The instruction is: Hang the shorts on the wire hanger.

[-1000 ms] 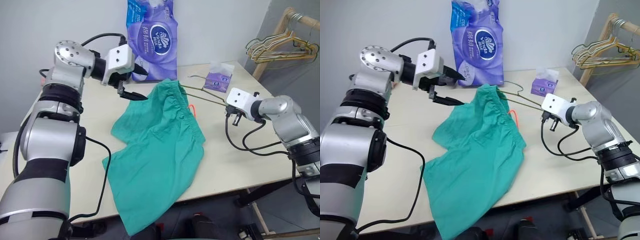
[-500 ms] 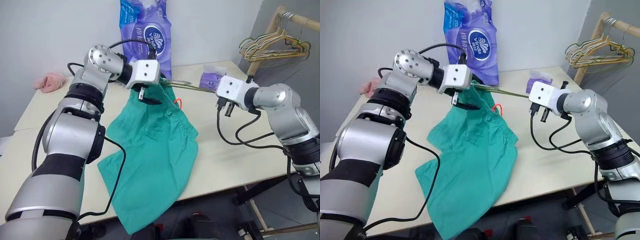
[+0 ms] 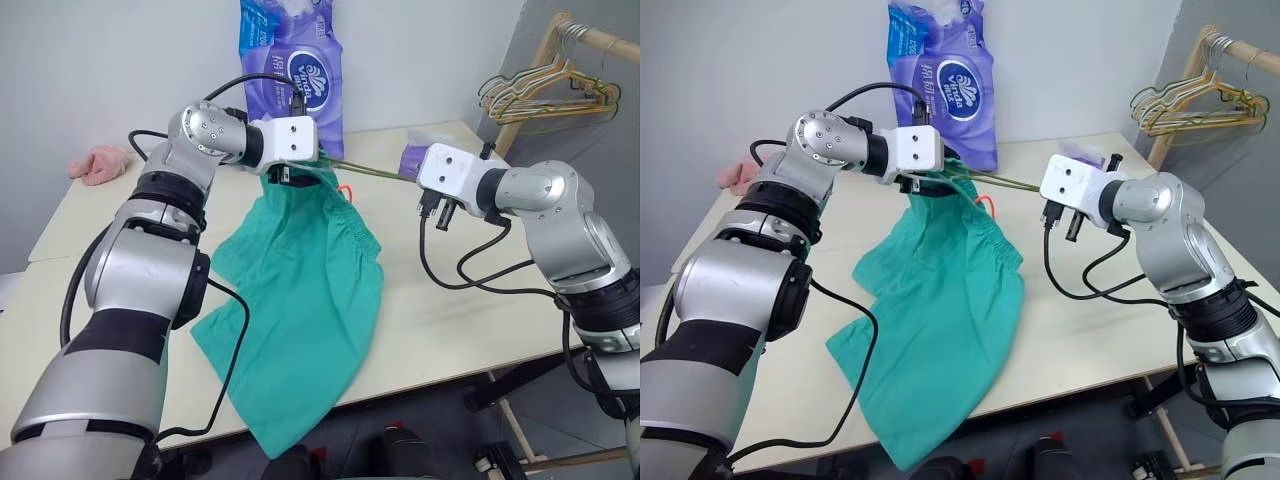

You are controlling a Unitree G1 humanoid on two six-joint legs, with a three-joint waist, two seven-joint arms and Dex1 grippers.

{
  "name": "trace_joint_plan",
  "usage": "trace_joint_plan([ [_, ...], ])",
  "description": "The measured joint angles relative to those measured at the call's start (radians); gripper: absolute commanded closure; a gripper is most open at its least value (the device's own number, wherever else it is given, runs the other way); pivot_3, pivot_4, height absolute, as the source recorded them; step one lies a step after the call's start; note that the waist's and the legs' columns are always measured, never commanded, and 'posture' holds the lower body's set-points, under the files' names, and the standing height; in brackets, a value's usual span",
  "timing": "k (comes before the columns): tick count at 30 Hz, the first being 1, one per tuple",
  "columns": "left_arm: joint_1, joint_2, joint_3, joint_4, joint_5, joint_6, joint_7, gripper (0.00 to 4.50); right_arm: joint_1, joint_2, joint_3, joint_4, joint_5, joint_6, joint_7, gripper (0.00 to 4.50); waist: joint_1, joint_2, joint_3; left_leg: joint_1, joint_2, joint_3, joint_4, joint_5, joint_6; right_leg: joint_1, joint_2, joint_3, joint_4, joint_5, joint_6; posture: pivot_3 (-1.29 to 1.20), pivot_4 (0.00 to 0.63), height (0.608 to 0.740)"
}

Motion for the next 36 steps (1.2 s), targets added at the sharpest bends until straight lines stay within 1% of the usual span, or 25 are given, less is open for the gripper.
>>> trace_joint_plan([
  [8, 0.0, -0.009, 0.002, 0.0, 0.004, 0.002, 0.017, 1.92, -0.005, 0.004, 0.0, -0.002, -0.009, 0.006, 0.0, 4.5, -0.001, 0.0, 0.0, 0.0, 0.0, 0.0, 0.0, 0.0, 0.0, 0.0, 0.0, 0.0, 0.0, 0.0, 0.0, -0.11, 0.01, 0.74],
  [12, 0.0, -0.015, 0.003, 0.0, 0.007, 0.002, 0.043, 1.92, -0.008, 0.004, 0.0, -0.003, -0.005, 0.004, 0.013, 3.43, -0.006, 0.0, 0.0, 0.0, 0.0, 0.0, 0.0, 0.0, 0.0, 0.0, 0.0, 0.0, 0.001, 0.0, 0.0, -0.11, 0.009, 0.74],
  [20, 0.001, -0.023, 0.004, 0.0, 0.006, -0.008, 0.043, 1.92, -0.008, 0.0, -0.001, -0.061, 0.0, 0.006, 0.046, 0.67, -0.015, 0.0, 0.0, 0.0, 0.0, 0.0, 0.001, 0.001, -0.001, 0.0, 0.0, 0.0, 0.001, 0.0, 0.0, -0.12, 0.0, 0.74],
  [21, 0.004, -0.022, 0.004, -0.001, 0.007, -0.012, 0.039, 1.92, -0.008, -0.003, -0.001, -0.075, 0.003, 0.009, 0.051, 0.25, -0.016, 0.0, -0.001, 0.0, 0.0, 0.0, 0.001, 0.001, -0.001, 0.0, 0.0, 0.0, 0.001, 0.0, 0.0, -0.12, 0.0, 0.74],
  [22, 0.009, -0.019, 0.004, -0.001, 0.006, -0.015, 0.034, 1.92, -0.008, -0.007, -0.002, -0.088, 0.008, 0.013, 0.058, 0.06, -0.016, 0.0, -0.001, 0.001, 0.0, 0.0, 0.001, 0.001, -0.001, 0.0, 0.0, 0.0, 0.002, 0.0, 0.0, -0.12, 0.0, 0.74],
  [32, 0.033, -0.014, 0.004, -0.004, -0.004, -0.023, 0.017, 1.92, -0.005, -0.013, -0.006, -0.118, 0.036, 0.047, 0.065, 0.06, -0.016, 0.0, -0.002, 0.001, 0.0, 0.0, 0.002, 0.001, -0.001, 0.001, 0.0, 0.0, 0.003, 0.001, -0.002, -0.12, 0.0, 0.74],
  [36, 0.033, -0.014, 0.008, -0.003, -0.011, -0.022, 0.01, 2.16, -0.005, -0.008, -0.006, -0.111, 0.039, 0.046, 0.065, 0.0, -0.016, 0.0, -0.002, 0.001, 0.0, 0.0, 0.002, 0.001, -0.001, 0.0, 0.0, 0.0, 0.003, 0.002, -0.002, -0.12, 0.0, 0.74],
])
